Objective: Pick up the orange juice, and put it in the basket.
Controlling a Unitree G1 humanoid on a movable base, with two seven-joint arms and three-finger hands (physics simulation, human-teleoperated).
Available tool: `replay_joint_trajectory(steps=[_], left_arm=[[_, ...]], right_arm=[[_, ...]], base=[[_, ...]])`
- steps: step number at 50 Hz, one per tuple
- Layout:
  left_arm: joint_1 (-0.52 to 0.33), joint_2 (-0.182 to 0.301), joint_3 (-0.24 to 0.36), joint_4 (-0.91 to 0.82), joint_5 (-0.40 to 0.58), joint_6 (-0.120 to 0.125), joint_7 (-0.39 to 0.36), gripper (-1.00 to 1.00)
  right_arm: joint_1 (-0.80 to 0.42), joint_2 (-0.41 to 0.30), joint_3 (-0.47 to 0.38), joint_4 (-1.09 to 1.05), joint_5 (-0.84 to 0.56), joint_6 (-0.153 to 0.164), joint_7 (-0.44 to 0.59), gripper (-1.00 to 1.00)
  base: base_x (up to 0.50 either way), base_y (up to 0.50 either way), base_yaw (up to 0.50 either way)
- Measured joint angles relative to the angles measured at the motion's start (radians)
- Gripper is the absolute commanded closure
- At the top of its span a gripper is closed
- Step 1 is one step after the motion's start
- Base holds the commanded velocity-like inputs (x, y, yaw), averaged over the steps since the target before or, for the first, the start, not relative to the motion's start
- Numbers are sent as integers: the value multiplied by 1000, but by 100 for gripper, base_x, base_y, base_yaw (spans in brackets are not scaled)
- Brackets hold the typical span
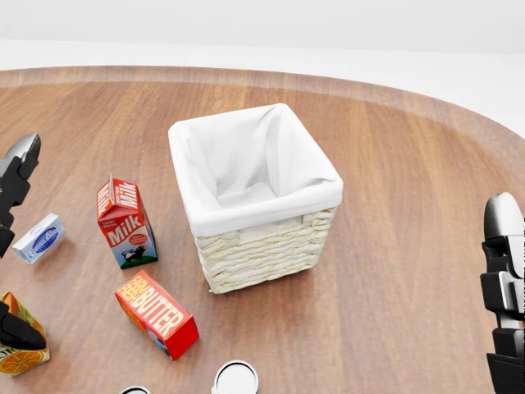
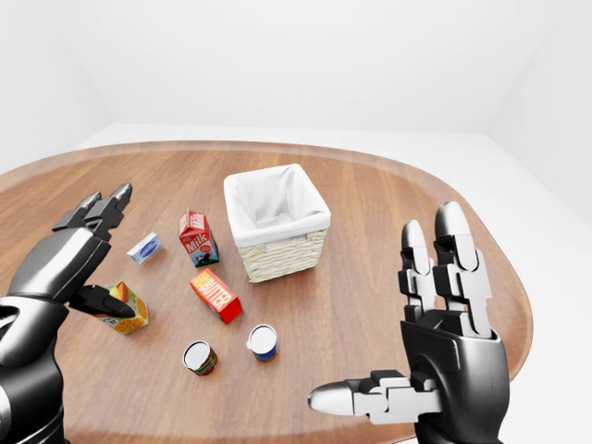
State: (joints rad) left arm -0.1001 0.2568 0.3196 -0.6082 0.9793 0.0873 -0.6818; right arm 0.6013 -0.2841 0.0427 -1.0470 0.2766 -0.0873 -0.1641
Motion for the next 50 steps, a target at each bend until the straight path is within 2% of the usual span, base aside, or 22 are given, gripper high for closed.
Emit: replay_joint_trajectory(steps=[9, 27, 50], left_arm=[[26, -1, 19, 96, 47, 0, 35, -100], [23, 39, 24, 336, 113, 0, 210, -100], [13, 76, 23, 561, 17, 0, 345, -100]], right_arm=[[4, -4, 1, 0, -4, 0, -1, -100], [4, -9, 4, 0, -4, 0, -6, -100], [-3, -12, 10, 0, -7, 0, -12, -100]], base=[[0, 0, 0], [0, 0, 0], [0, 0, 0]])
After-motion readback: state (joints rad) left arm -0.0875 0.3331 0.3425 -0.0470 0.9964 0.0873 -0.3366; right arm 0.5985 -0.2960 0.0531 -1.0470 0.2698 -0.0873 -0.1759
